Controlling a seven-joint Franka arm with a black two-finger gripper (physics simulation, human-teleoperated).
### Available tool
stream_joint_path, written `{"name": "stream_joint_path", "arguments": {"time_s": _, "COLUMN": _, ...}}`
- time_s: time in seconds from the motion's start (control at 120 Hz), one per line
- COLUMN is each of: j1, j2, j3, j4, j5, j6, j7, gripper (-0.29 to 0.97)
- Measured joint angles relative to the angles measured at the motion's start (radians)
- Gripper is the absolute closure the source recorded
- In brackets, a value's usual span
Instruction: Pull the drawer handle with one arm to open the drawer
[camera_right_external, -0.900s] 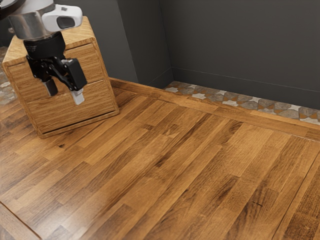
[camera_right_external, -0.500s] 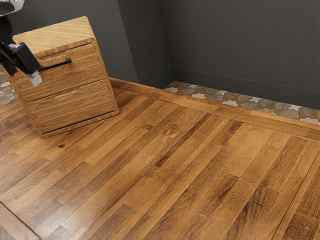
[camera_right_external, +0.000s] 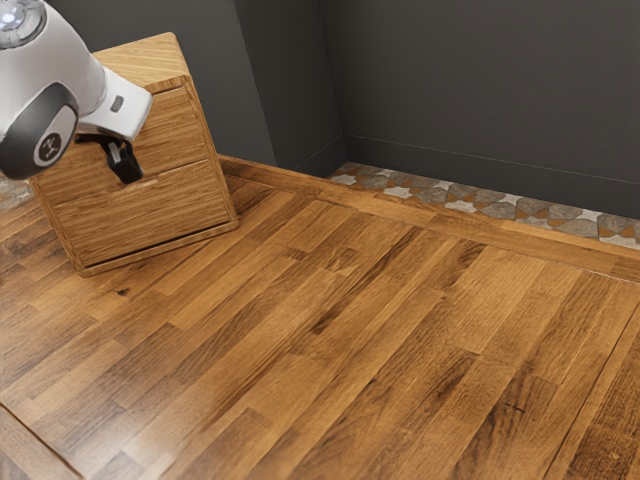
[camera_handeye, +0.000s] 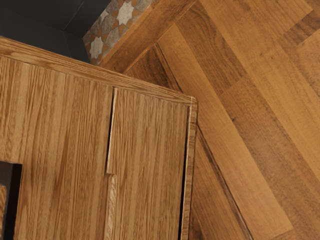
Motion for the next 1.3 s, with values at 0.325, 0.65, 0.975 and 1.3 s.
{"name": "stream_joint_path", "arguments": {"time_s": 0.325, "j1": 0.147, "j2": 0.246, "j3": 0.001, "j4": 0.270, "j5": -0.245, "j6": -0.029, "j7": 0.226, "gripper": 0.00}}
{"name": "stream_joint_path", "arguments": {"time_s": 0.65, "j1": 0.194, "j2": 0.400, "j3": 0.014, "j4": 0.451, "j5": -0.348, "j6": -0.147, "j7": 0.367, "gripper": 0.00}}
{"name": "stream_joint_path", "arguments": {"time_s": 0.975, "j1": 0.193, "j2": 0.441, "j3": 0.014, "j4": 0.460, "j5": -0.345, "j6": -0.016, "j7": 0.391, "gripper": 0.00}}
{"name": "stream_joint_path", "arguments": {"time_s": 1.3, "j1": 0.224, "j2": 0.451, "j3": 0.018, "j4": 0.433, "j5": -0.350, "j6": 0.096, "j7": 0.401, "gripper": 0.00}}
